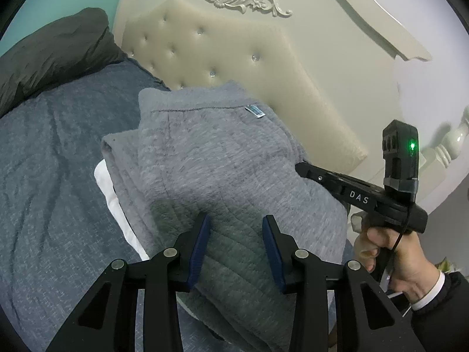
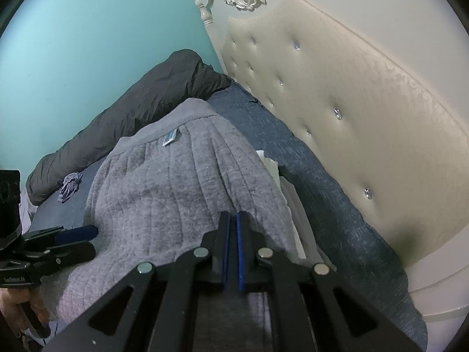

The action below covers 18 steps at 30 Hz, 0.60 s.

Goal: Fold clothes
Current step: 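Lower the grey sweatshirt onto the stack and open both tools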

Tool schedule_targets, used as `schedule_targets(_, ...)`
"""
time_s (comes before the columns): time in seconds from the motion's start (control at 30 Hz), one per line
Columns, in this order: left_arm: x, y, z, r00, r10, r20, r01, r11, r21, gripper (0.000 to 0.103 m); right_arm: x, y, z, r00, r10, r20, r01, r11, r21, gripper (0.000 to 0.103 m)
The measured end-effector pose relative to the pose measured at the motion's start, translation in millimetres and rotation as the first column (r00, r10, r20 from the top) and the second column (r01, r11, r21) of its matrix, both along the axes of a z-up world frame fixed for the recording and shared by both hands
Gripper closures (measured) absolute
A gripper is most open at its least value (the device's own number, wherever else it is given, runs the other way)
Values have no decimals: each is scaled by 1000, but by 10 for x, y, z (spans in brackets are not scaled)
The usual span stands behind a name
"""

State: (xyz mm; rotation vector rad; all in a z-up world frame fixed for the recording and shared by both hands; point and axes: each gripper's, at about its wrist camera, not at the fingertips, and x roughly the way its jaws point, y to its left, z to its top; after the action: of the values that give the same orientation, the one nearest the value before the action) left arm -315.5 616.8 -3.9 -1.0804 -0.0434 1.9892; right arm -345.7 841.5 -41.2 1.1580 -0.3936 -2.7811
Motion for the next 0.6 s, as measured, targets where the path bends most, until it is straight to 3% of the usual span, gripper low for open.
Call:
schedule_targets(0.33, -51, -18, -150, 1000, 24, 19, -24, 1000, -12, 63, 55, -93, -135, 1000, -11, -17, 11, 1000, -20, 101)
schedule_targets(0.6, -31, -77, 194, 999, 28, -20, -28, 1000, 9, 63, 148, -131, 310, 998, 13, -68, -14, 1000, -19, 101)
